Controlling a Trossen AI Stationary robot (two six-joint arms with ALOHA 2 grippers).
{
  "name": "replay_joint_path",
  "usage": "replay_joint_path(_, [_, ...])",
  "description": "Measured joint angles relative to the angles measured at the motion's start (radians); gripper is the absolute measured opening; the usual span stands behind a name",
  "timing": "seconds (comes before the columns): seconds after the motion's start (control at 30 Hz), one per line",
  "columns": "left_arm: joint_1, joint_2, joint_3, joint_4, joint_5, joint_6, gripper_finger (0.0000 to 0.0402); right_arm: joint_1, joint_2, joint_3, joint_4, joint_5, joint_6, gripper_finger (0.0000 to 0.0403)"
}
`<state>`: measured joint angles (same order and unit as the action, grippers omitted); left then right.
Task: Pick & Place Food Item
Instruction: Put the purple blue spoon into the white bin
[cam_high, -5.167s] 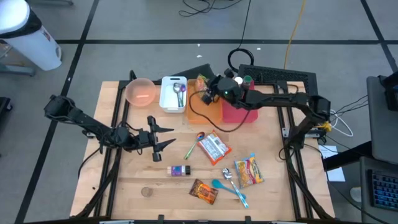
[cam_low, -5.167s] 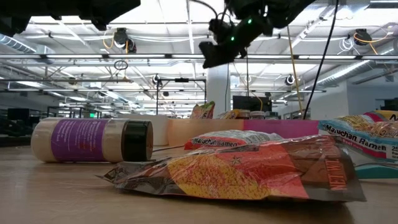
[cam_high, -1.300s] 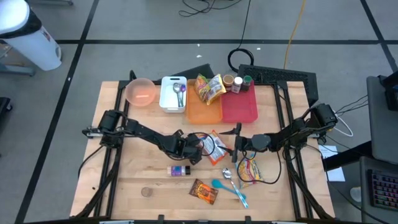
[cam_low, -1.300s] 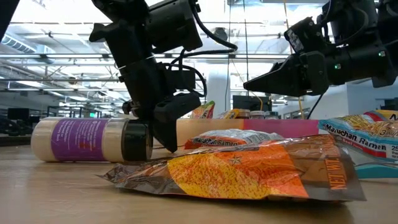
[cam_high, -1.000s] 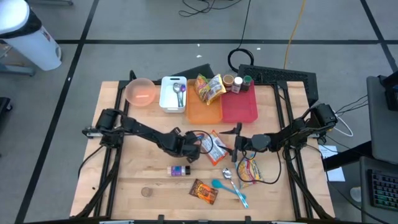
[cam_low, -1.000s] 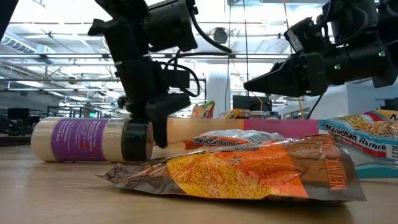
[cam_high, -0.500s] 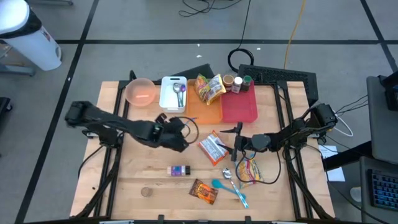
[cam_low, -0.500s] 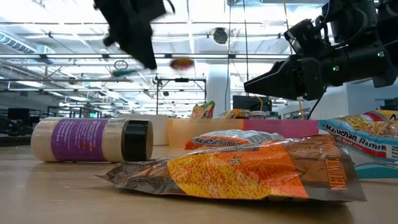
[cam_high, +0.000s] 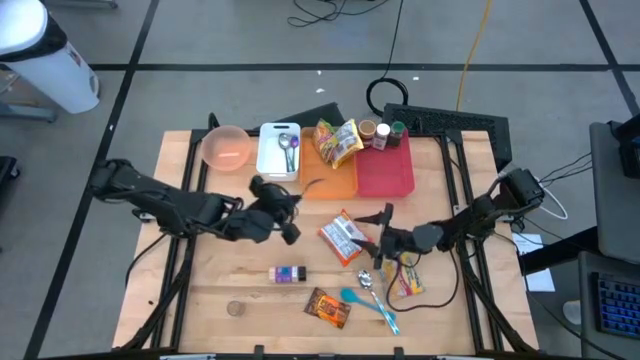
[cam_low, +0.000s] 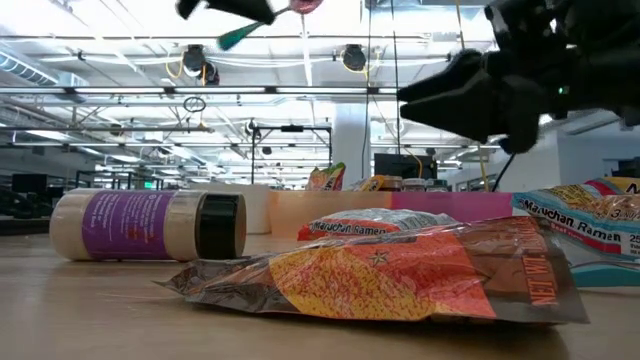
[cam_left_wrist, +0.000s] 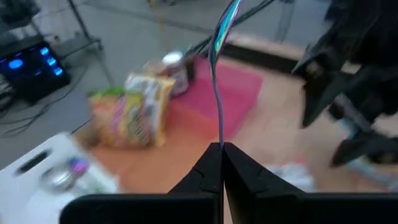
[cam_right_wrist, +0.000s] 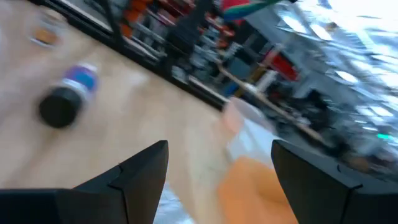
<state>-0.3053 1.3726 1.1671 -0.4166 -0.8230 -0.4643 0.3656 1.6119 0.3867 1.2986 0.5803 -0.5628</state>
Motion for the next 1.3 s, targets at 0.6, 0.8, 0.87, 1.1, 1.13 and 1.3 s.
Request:
replay_joint_path(0.6, [0.152, 0.132, -0.086, 0.432, 0.48, 0.064, 0.0006, 0.058, 0.0, 0.025, -0.031, 0.341, -0.201, 0.0276])
replay_joint_path(0.8, [0.186, 0.186, -0.087, 0.49, 0.592, 0.016, 0.0006, 0.079, 0.0, 0.025, -0.015, 0.388, -0.296, 0.0276])
replay_joint_path(0.87, [0.192, 0.22, -0.086, 0.575, 0.663, 0.01, 0.0004, 0.082, 0.0, 0.026, -0.015, 0.394, -0.332, 0.0276])
replay_joint_path(1.1, [0.225, 0.314, -0.087, 0.737, 0.816, -0.038, 0.0004, 0.082, 0.0, 0.029, 0.005, 0.461, -0.451, 0.0276])
replay_joint_path(1.13, [0.23, 0.322, -0.087, 0.76, 0.831, -0.048, 0.0004, 0.082, 0.0, 0.029, 0.01, 0.471, -0.465, 0.0276])
replay_joint_path(1.3, [0.252, 0.336, -0.086, 0.776, 0.86, -0.072, 0.0006, 0.082, 0.0, 0.029, 0.03, 0.499, -0.532, 0.0276])
